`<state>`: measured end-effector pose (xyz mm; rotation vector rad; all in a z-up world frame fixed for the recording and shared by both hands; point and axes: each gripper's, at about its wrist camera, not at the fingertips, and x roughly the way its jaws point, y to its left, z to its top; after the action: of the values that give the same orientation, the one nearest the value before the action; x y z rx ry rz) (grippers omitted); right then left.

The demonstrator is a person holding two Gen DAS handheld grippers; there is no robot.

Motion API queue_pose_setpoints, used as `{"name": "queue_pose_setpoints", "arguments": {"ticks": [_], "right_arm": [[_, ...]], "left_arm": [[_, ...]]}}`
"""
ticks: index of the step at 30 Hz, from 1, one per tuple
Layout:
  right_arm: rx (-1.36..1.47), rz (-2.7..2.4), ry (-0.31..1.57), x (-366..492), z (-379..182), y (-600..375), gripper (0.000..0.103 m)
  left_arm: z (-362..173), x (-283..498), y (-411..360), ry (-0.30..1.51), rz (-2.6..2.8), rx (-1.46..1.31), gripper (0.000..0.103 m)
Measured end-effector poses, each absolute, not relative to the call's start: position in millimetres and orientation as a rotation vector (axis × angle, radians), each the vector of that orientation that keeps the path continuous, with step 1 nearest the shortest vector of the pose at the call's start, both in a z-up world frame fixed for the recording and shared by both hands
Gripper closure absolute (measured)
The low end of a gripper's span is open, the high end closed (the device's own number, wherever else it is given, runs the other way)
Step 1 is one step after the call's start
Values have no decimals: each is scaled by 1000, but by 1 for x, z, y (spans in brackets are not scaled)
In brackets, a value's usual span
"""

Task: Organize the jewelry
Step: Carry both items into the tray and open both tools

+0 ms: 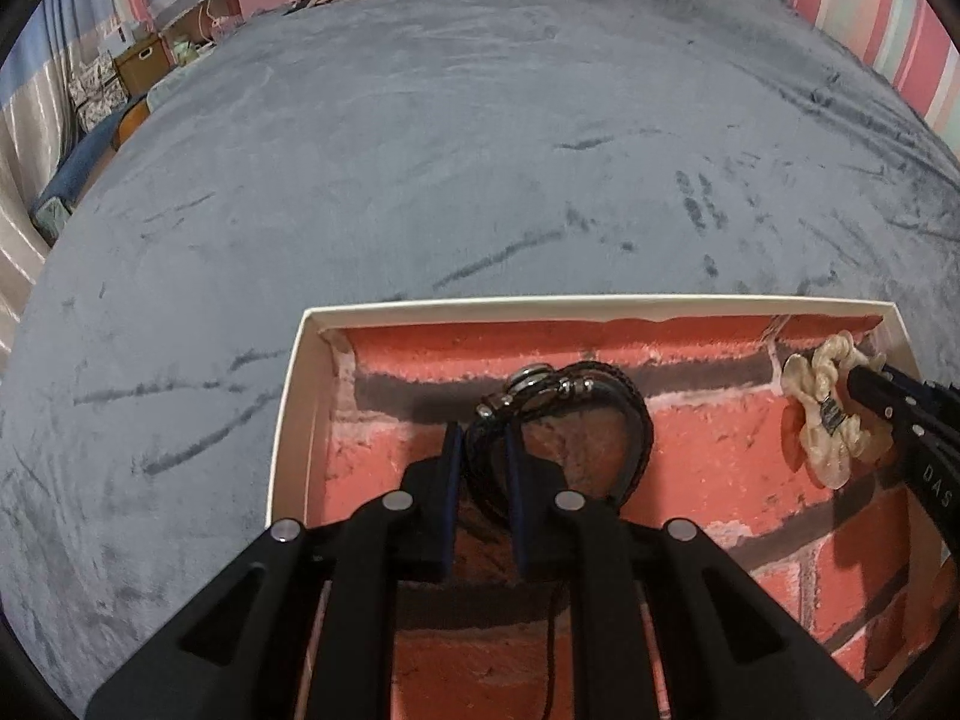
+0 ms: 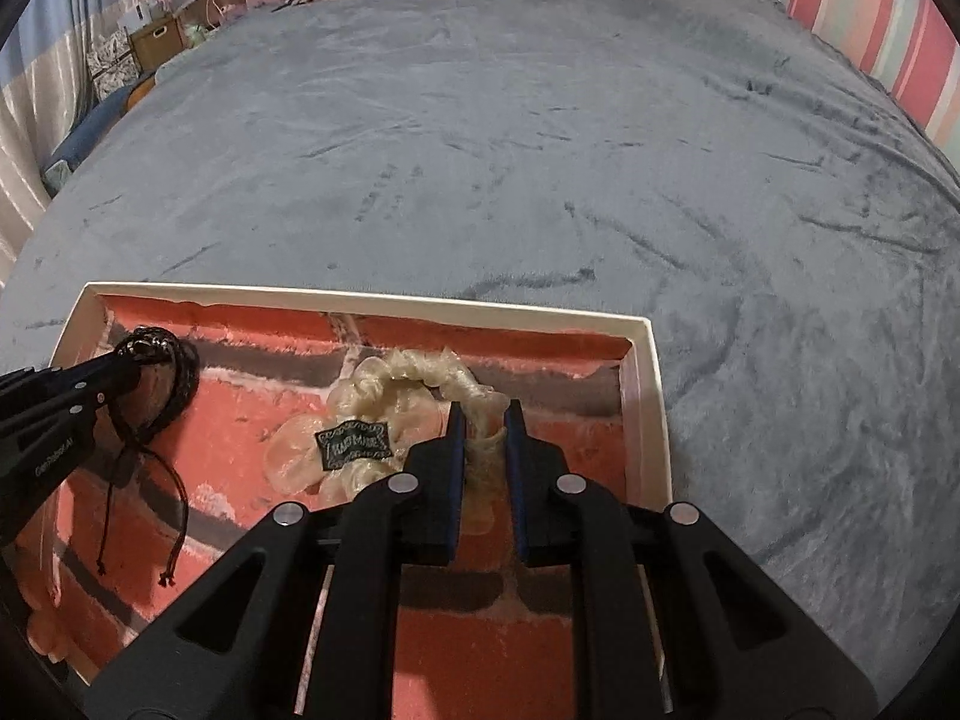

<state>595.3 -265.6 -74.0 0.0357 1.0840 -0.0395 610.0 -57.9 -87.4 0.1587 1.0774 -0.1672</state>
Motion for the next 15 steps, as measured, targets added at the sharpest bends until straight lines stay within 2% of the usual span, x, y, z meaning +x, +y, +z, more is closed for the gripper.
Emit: {"name": "queue_pose_setpoints", "arguments": {"ticks": [5,7,8,9,11,14,15], "right_arm": [[18,-44,1105,595,-78,-261,81],[13,-38,1102,593,-76,-260,67],[8,-36,1094,593,-73,-262,63],[9,-31,1082,593,-71,-264,58],[26,-19,1056,588,-62,-268,53],[53,-4,1013,578,-47,-272,38],[59,3,996,575,-42,-273,28]], "left_arm": [[-88,611,-60,1082,-157,177,87],[-86,612,-59,1081,-154,181,84],[-85,612,-60,1074,-154,183,76],[-83,609,-59,1064,-155,183,63],[-75,602,-57,1028,-149,179,51],[-61,591,-53,990,-164,153,50],[-55,586,-52,975,-170,141,48]]}}
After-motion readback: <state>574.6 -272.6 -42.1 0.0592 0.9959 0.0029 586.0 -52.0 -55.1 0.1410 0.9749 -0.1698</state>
